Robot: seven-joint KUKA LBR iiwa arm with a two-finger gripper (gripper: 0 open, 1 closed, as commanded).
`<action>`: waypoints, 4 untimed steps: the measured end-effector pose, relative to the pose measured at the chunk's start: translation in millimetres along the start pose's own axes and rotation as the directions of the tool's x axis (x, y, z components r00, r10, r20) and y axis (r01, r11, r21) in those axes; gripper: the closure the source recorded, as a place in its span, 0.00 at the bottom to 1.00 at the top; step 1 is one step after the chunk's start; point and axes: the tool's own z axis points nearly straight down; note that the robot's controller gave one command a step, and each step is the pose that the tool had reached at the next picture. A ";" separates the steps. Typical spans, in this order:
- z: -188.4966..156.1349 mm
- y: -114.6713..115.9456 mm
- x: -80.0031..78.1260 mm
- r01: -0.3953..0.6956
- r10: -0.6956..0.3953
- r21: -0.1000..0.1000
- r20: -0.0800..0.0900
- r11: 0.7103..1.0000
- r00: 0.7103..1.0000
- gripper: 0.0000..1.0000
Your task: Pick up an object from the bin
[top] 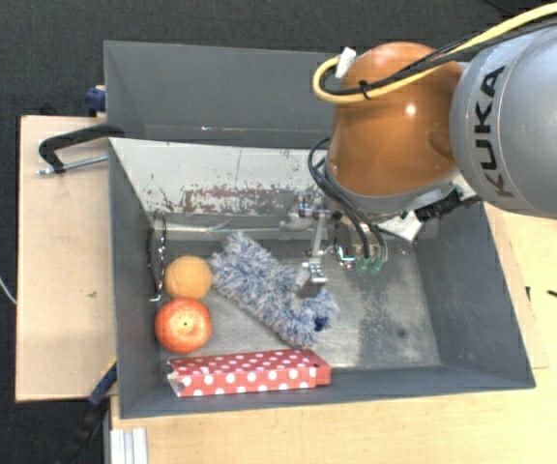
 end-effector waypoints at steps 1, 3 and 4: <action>-3.9 -0.6 -1.6 -0.002 0.002 -0.001 0.008 1.000 1.000 0.00; 130.1 -30.6 -34.5 -0.304 0.304 -0.005 0.009 0.953 0.953 0.00; 165.6 -30.1 -52.1 -0.270 0.270 -0.005 0.009 0.963 0.963 0.00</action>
Offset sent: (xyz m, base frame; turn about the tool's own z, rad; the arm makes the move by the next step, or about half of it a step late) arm 0.0482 -0.0412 -0.1727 0.1576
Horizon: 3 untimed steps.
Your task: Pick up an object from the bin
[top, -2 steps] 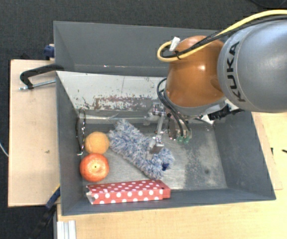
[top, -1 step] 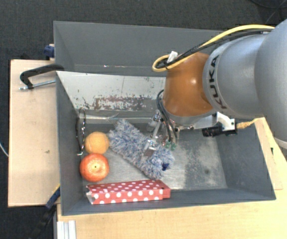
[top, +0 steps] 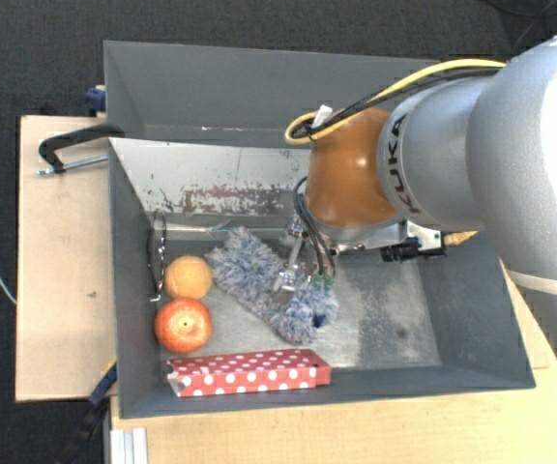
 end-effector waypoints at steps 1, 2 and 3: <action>1.8 -1.7 12.3 -0.205 0.205 -0.002 0.007 0.979 0.979 0.00; -2.6 2.1 -1.6 0.001 -0.001 -0.001 0.002 1.000 1.000 1.00; -2.6 2.1 -1.6 0.001 -0.001 -0.001 0.002 1.000 1.000 1.00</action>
Offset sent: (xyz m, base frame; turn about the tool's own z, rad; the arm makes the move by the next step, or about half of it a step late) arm 0.0000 0.0000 0.0000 0.0000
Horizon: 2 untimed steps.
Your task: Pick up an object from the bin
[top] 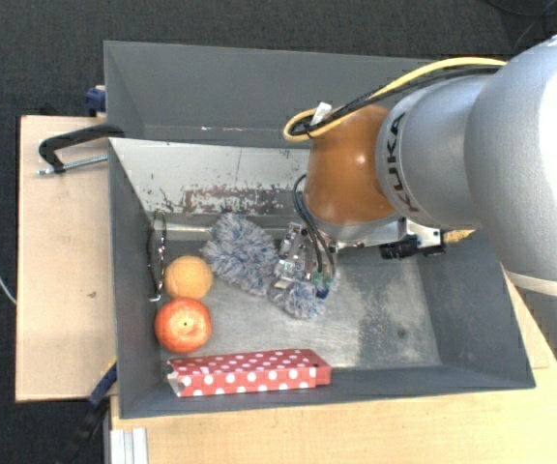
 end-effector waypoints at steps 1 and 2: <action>-2.8 -0.4 0.9 0.000 0.000 0.001 -0.002 1.000 1.000 1.00; -21.1 -1.0 2.8 0.000 0.000 0.005 -0.010 1.000 1.000 1.00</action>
Offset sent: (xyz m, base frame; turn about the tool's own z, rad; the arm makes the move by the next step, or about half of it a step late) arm 0.0001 -0.0002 0.0448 0.0000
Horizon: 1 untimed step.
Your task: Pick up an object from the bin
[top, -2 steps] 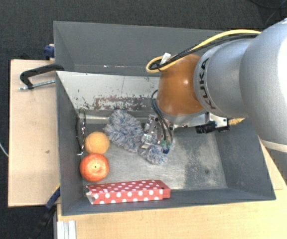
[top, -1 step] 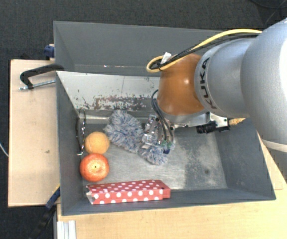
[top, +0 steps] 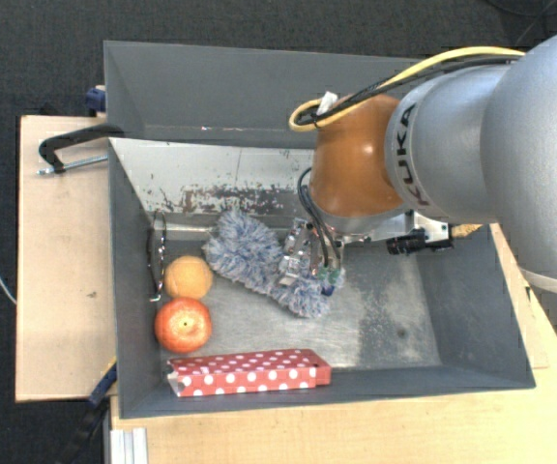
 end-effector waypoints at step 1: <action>-15.8 1.4 -3.0 0.000 0.000 -0.004 0.011 1.000 1.000 1.00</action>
Offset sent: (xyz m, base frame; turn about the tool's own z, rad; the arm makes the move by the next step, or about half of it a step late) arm 0.0001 -0.0001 0.0235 0.0000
